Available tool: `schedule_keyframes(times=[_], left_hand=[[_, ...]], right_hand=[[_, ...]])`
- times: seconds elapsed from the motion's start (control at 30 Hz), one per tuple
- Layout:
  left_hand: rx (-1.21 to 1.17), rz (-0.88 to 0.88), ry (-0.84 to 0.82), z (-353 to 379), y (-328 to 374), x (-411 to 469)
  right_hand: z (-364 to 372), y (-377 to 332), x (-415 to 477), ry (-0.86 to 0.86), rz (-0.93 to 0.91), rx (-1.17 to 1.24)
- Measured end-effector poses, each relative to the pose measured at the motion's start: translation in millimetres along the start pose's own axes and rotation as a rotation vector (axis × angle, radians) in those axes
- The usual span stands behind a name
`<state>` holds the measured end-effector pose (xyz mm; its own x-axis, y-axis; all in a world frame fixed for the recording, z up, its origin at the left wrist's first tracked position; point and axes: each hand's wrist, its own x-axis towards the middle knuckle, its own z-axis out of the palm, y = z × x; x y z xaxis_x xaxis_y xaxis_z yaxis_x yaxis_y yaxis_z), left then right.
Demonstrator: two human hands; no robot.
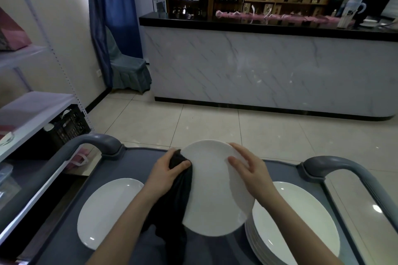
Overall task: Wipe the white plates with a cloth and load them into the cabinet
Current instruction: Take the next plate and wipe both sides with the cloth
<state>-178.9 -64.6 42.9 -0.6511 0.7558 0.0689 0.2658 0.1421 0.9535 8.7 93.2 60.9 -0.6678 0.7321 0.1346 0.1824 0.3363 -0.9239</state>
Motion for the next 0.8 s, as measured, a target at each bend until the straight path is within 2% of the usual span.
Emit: schedule_keyframes(times=[0.07,0.2,0.33,0.4,0.53,0.6,0.73,0.8], left_hand=[[-0.064,-0.022,0.055,8.2,-2.3,-1.9],[-0.220,-0.187,0.398,23.6,-16.3,-13.8],[-0.459,-0.392,0.478,51.0,-25.1,-33.0],[-0.501,-0.442,0.533,60.3,-26.1,-38.5],[-0.471,-0.407,0.497,48.7,-27.7,-36.9],[-0.362,-0.330,0.454,38.3,-28.4,-33.7],[-0.115,-0.093,0.225,20.0,-22.3,-20.3],[-0.017,-0.036,0.111,15.3,-16.1,-12.1]], right_hand=[[2.5,-3.4,-0.1,0.008,-0.030,-0.007],[20.6,-2.5,-17.3,0.178,-0.007,0.090],[55.4,-3.0,-35.7,0.506,0.121,0.265],[66.1,-2.6,-39.4,0.558,0.156,0.278],[47.5,5.8,-33.2,0.353,0.137,0.214],[25.0,5.0,-18.7,0.253,0.107,0.114],[-7.3,-8.6,14.9,-0.171,0.021,-0.205],[-8.3,-10.6,21.9,-0.261,-0.012,-0.270]])
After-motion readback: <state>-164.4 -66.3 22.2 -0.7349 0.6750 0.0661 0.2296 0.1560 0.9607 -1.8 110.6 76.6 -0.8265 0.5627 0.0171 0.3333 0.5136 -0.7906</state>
